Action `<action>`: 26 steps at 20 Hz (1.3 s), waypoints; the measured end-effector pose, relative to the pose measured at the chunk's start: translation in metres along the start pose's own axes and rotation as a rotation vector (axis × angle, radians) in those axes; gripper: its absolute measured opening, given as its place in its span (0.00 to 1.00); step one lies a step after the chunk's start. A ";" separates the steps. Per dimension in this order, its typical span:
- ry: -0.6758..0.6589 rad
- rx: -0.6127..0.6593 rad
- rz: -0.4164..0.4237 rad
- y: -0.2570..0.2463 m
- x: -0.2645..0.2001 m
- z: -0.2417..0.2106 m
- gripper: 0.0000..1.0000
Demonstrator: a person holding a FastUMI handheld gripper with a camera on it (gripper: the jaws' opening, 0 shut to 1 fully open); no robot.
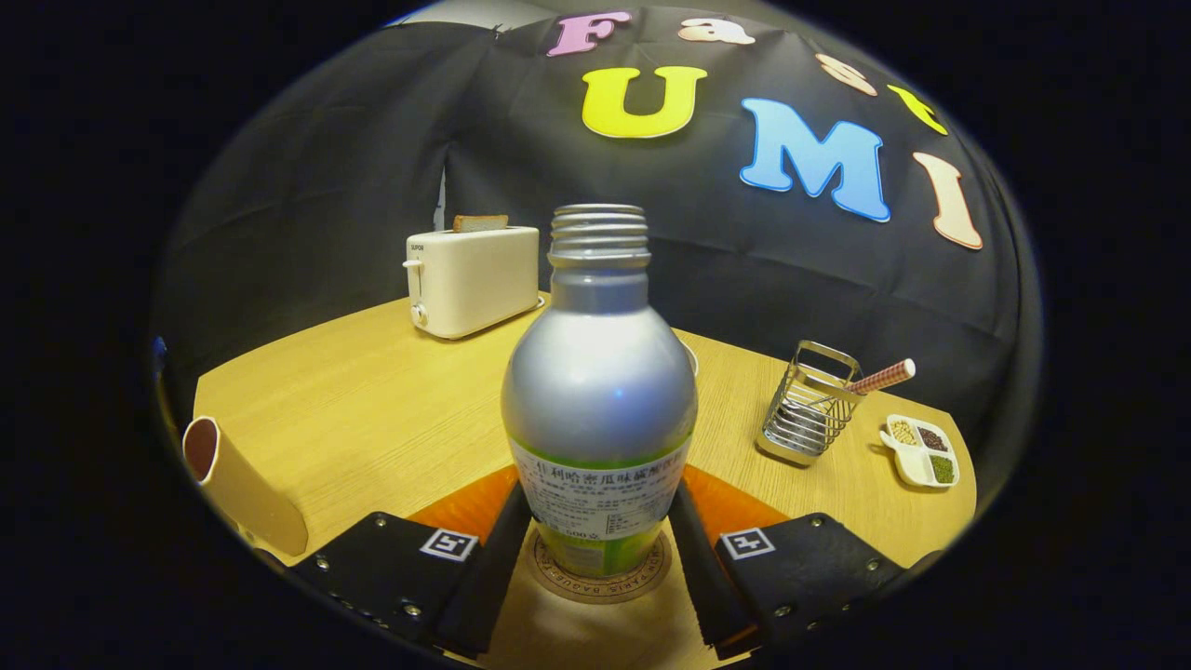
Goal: Take the bottle from table, then pour the juice into the cup, finally place the bottle on the coaster
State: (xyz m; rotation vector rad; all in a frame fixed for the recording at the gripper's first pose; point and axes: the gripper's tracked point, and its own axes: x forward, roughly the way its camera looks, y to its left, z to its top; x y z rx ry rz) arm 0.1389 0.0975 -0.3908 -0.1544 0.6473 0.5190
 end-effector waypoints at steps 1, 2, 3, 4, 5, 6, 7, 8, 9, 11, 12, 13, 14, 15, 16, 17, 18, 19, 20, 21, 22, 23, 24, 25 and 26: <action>0.013 0.001 -0.009 -0.002 -0.001 -0.005 0.80; 0.026 0.004 -0.022 -0.005 -0.003 -0.007 0.82; 0.035 0.007 -0.028 -0.005 -0.002 -0.010 0.83; 0.041 0.008 -0.034 -0.006 -0.006 -0.009 0.98; 0.041 0.007 -0.039 -0.007 -0.006 -0.009 1.00; 0.035 0.005 -0.046 -0.008 -0.010 -0.006 0.98; 0.027 0.006 -0.050 -0.008 -0.014 -0.002 0.98; 0.017 0.009 -0.050 -0.006 -0.018 0.003 0.98; 0.005 0.011 -0.050 -0.005 -0.025 0.008 0.98; -0.024 0.016 -0.052 -0.002 -0.041 0.023 0.98; -0.041 0.018 -0.049 0.000 -0.048 0.031 0.98; -0.060 0.015 -0.049 0.003 -0.056 0.037 0.98; -0.076 0.008 -0.056 0.003 -0.065 0.045 0.98; -0.093 0.001 -0.064 0.002 -0.075 0.051 0.98; -0.107 -0.003 -0.074 0.001 -0.083 0.056 0.98; -0.117 -0.004 -0.084 0.001 -0.092 0.060 0.97; -0.127 -0.007 -0.090 0.000 -0.100 0.064 0.98; -0.134 -0.013 -0.103 -0.001 -0.107 0.067 0.97; -0.133 -0.018 -0.120 -0.005 -0.116 0.068 0.98; -0.133 -0.016 -0.136 -0.006 -0.124 0.069 0.97; -0.139 -0.005 -0.151 -0.007 -0.133 0.073 0.97; -0.153 0.010 -0.164 -0.007 -0.143 0.078 0.98; -0.167 0.026 -0.177 -0.007 -0.153 0.083 0.98; -0.175 0.041 -0.190 -0.007 -0.164 0.086 0.98; -0.186 0.056 -0.202 -0.004 -0.176 0.089 0.97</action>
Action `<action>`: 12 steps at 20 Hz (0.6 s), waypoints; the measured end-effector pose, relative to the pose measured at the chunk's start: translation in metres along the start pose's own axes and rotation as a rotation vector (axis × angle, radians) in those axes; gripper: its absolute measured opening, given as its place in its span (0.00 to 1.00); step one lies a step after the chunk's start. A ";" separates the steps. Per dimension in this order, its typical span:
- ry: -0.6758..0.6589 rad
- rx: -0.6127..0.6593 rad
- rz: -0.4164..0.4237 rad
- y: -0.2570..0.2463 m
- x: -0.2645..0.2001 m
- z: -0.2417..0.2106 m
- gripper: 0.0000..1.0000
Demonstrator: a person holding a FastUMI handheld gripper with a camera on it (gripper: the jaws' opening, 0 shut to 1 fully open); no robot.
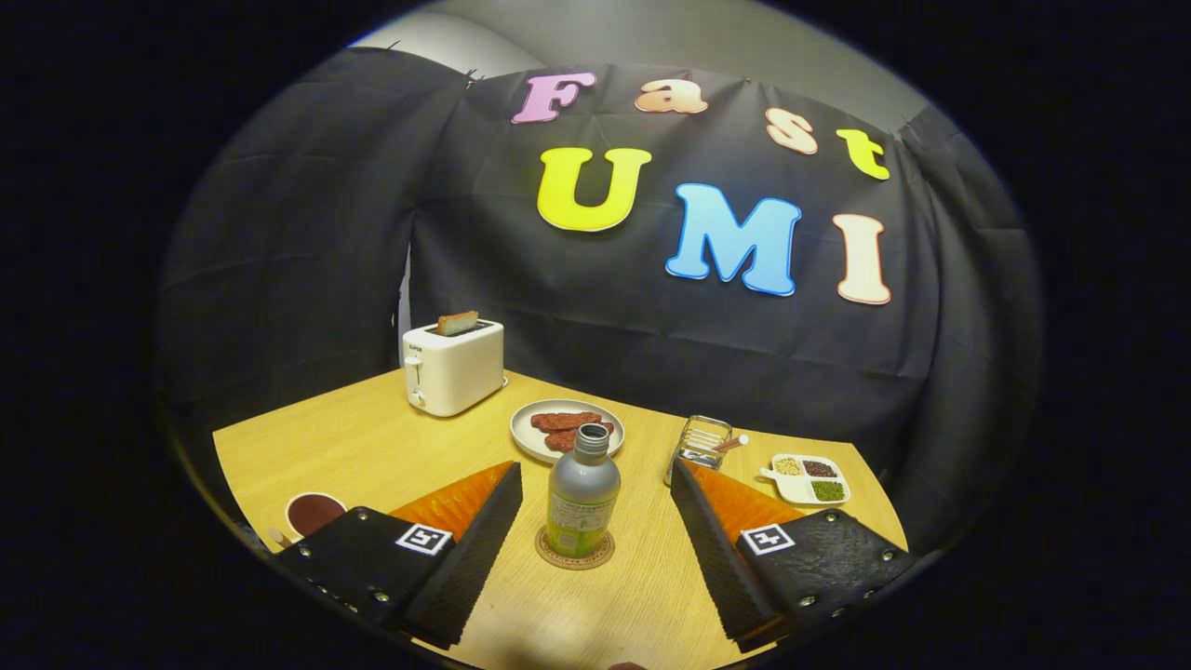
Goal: Take the bottle from table, then pour the juice into the cup, finally place the bottle on the coaster
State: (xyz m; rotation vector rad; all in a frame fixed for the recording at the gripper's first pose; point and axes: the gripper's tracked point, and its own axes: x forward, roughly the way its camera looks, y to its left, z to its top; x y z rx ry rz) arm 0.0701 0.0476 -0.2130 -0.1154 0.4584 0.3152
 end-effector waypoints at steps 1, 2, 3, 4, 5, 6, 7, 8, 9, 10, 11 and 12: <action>-0.014 0.011 -0.013 0.001 -0.012 0.007 0.97; -0.025 0.019 -0.030 0.002 -0.023 0.012 0.97; -0.034 0.030 -0.043 0.003 -0.035 0.015 0.97; -0.042 0.043 -0.056 0.004 -0.046 0.019 0.97; -0.050 0.055 -0.070 0.005 -0.056 0.021 0.97; -0.059 0.061 -0.088 0.005 -0.065 0.024 0.97; -0.065 0.067 -0.105 0.009 -0.074 0.030 0.97; -0.073 0.074 -0.118 0.010 -0.083 0.031 0.97; -0.079 0.083 -0.131 0.011 -0.091 0.031 0.97; -0.087 0.096 -0.144 0.011 -0.099 0.031 0.97; -0.091 0.113 -0.160 0.011 -0.106 0.031 0.97; -0.098 0.130 -0.172 0.011 -0.114 0.030 0.97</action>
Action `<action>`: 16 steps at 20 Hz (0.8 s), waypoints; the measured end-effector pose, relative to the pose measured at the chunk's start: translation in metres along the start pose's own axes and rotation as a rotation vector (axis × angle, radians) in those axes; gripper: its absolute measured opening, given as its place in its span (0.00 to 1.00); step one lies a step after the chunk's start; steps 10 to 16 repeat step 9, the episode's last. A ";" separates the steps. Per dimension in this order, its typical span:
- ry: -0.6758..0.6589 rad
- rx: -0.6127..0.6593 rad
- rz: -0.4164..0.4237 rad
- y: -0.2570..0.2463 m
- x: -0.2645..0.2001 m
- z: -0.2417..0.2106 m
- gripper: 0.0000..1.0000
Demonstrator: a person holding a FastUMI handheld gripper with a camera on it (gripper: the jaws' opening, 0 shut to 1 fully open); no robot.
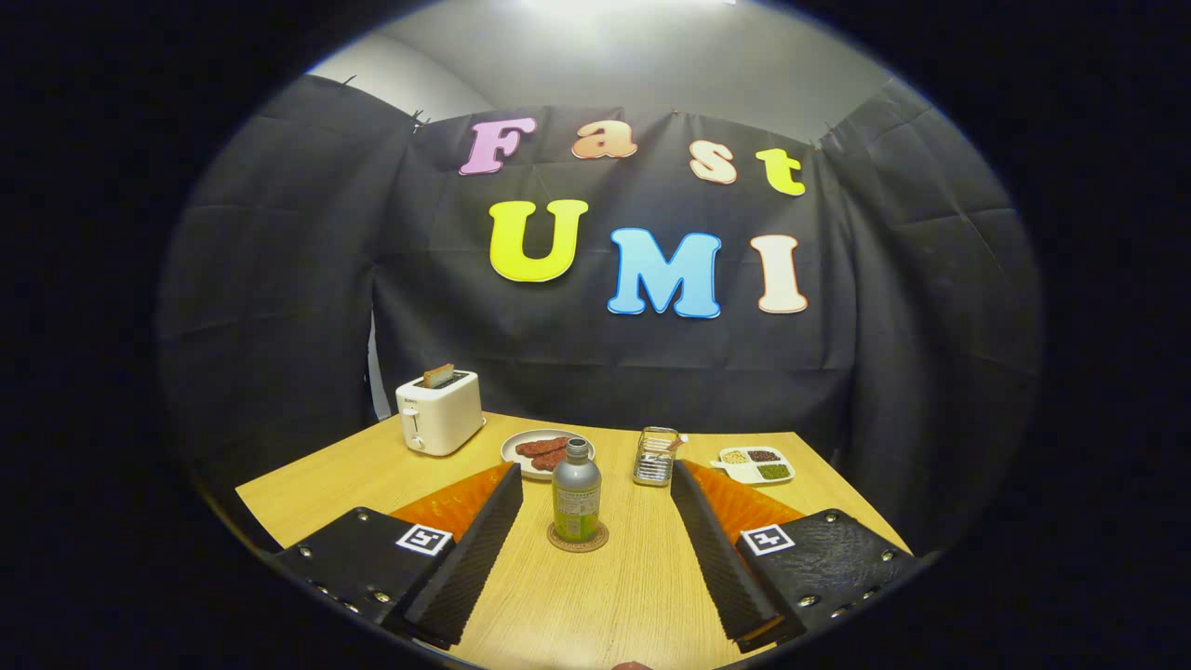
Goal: Take the bottle from table, then pour the juice into the cup, finally place the bottle on the coaster
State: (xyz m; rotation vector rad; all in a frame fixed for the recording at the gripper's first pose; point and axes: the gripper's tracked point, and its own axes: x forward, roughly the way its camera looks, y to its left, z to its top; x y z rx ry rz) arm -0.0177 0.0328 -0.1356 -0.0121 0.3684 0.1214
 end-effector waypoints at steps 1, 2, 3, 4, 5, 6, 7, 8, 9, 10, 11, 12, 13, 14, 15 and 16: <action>-0.008 0.009 -0.010 0.000 -0.006 0.001 0.97; -0.015 0.010 -0.021 -0.001 -0.011 0.002 0.97; -0.021 0.009 -0.028 -0.003 -0.017 0.001 0.97; -0.026 0.004 -0.033 -0.003 -0.021 0.001 0.97; -0.032 0.001 -0.036 -0.003 -0.024 0.002 0.97; -0.035 0.003 -0.036 -0.003 -0.027 0.002 0.97; -0.034 0.007 -0.036 -0.002 -0.029 0.002 0.97; -0.039 0.013 -0.038 -0.003 -0.031 0.003 0.97; -0.044 0.017 -0.042 -0.003 -0.033 0.004 0.97; -0.044 0.017 -0.042 -0.003 -0.033 0.004 0.97; -0.044 0.017 -0.042 -0.003 -0.033 0.004 0.97; -0.044 0.017 -0.042 -0.003 -0.033 0.004 0.97; -0.044 0.017 -0.042 -0.003 -0.033 0.004 0.97; -0.044 0.017 -0.042 -0.003 -0.033 0.004 0.97; -0.044 0.017 -0.042 -0.003 -0.033 0.004 0.97; -0.044 0.017 -0.042 -0.003 -0.033 0.004 0.97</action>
